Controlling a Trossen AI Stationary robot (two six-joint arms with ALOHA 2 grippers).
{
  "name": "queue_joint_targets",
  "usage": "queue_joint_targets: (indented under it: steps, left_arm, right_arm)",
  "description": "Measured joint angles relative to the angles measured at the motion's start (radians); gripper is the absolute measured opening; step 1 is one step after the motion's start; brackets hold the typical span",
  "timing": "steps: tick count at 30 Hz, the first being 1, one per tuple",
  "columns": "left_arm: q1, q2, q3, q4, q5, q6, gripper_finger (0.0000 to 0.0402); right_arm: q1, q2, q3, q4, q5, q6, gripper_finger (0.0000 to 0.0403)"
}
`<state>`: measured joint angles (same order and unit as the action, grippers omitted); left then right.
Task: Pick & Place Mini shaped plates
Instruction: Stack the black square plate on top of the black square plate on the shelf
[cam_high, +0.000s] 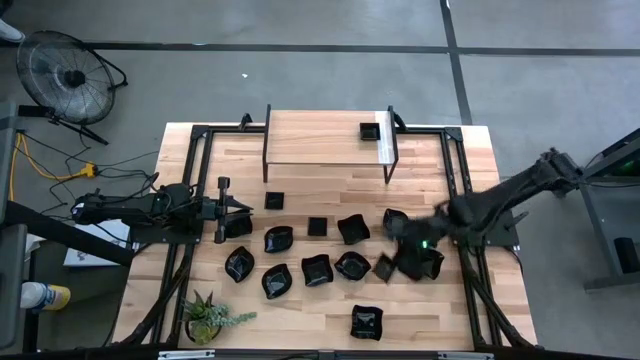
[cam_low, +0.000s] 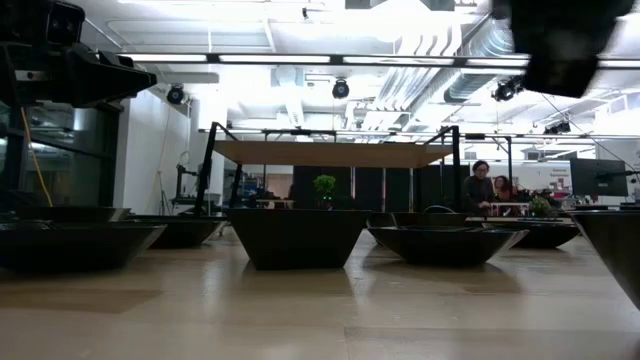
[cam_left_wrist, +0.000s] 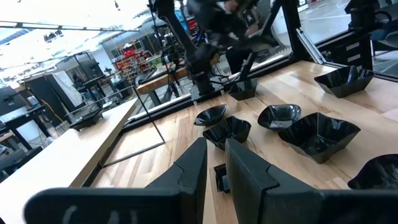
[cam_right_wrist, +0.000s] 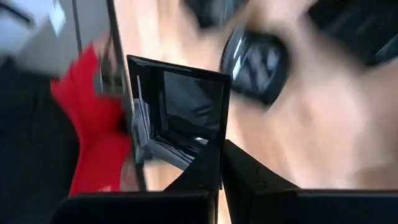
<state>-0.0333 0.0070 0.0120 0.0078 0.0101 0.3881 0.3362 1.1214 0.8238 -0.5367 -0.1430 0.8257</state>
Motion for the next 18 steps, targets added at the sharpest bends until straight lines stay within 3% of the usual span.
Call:
queue_joint_targets:
  steps: [8, 14, 18]
  left_arm:
    - [0.000, 0.000, 0.000, 0.000, 0.000, 0.000, 0.0056]
    - [0.000, 0.000, 0.000, 0.000, 0.000, 0.000, 0.0056]
    - [0.000, 0.000, 0.000, 0.000, 0.000, 0.000, 0.0056]
  right_arm:
    - [-0.336, -0.123, 0.000, 0.013, 0.000, -0.161, 0.0006]
    - [-0.606, -0.141, 0.003, 0.113, -0.122, -0.214, 0.0002]
    - [-0.769, -0.097, 0.062, 0.086, -0.160, -0.245, 0.0005]
